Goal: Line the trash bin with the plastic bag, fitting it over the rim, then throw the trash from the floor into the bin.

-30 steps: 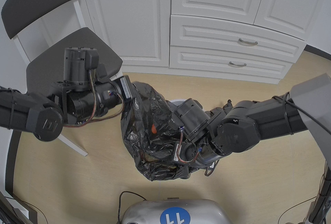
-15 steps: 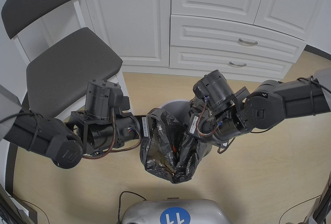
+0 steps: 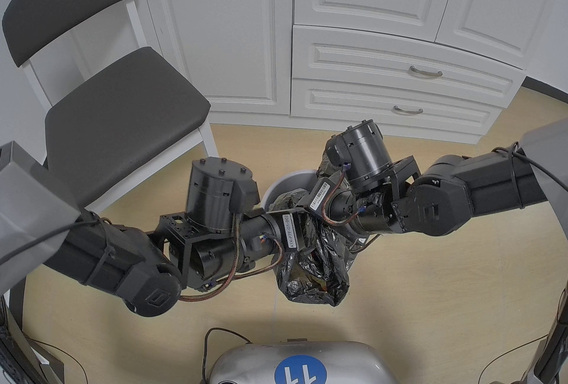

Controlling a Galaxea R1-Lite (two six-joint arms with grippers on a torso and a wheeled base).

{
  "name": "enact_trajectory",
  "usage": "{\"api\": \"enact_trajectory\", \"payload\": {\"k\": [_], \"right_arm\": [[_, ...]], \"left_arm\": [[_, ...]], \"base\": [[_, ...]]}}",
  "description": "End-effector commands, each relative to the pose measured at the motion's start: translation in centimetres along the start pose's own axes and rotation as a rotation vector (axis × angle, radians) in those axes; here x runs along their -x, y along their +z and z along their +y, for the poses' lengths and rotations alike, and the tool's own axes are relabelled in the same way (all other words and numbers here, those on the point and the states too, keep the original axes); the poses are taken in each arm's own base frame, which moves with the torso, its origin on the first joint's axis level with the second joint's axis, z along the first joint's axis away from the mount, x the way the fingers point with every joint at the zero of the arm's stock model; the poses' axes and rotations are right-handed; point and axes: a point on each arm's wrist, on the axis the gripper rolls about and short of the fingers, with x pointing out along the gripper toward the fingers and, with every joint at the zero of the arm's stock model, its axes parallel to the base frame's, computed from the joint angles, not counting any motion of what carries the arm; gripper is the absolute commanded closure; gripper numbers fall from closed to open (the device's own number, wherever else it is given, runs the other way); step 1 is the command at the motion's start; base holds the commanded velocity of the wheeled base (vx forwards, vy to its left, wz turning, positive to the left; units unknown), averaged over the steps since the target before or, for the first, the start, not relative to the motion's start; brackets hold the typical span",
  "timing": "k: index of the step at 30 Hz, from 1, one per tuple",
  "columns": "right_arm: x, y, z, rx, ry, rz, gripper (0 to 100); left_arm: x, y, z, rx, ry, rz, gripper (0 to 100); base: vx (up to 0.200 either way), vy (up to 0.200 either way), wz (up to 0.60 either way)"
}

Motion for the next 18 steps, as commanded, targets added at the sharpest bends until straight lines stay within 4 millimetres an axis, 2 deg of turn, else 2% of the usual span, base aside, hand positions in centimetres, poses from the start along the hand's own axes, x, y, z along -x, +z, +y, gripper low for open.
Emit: {"api": "enact_trajectory", "payload": {"k": [1,6,8,9,14,15,18], "right_arm": [[-1.1,0.2,0.5,-0.055,-0.013,0.03,100],[-2.1,0.9,1.3,-0.147,-0.083,0.087,100],[-2.4,1.4,1.6,-0.176,-0.132,0.103,100],[-2.4,2.3,1.8,-0.208,-0.171,0.108,100],[-1.0,4.6,2.4,-0.265,-0.198,0.142,100],[-0.5,4.9,2.4,-0.268,-0.212,0.154,100],[-0.2,4.9,2.2,-0.264,-0.24,0.166,100]], "left_arm": [[-0.1,-0.4,-1.7,0.023,-0.031,0.001,100],[-0.3,0.2,-2.6,0.088,-0.032,-0.03,100],[-0.3,0.6,-3.0,0.121,-0.033,-0.039,100],[-0.3,1.1,-3.3,0.151,-0.024,-0.051,100],[0.5,3.4,-3.8,0.238,-0.007,-0.084,100],[1.0,4.5,-3.7,0.273,0.0,-0.099,100],[1.7,5.7,-3.8,0.313,0.006,-0.11,100]], "base": [[0.0,0.0,0.0],[0.0,0.0,0.0],[0.0,0.0,0.0],[0.0,0.0,0.0],[0.0,0.0,0.0],[0.0,0.0,0.0],[0.0,0.0,0.0]]}}
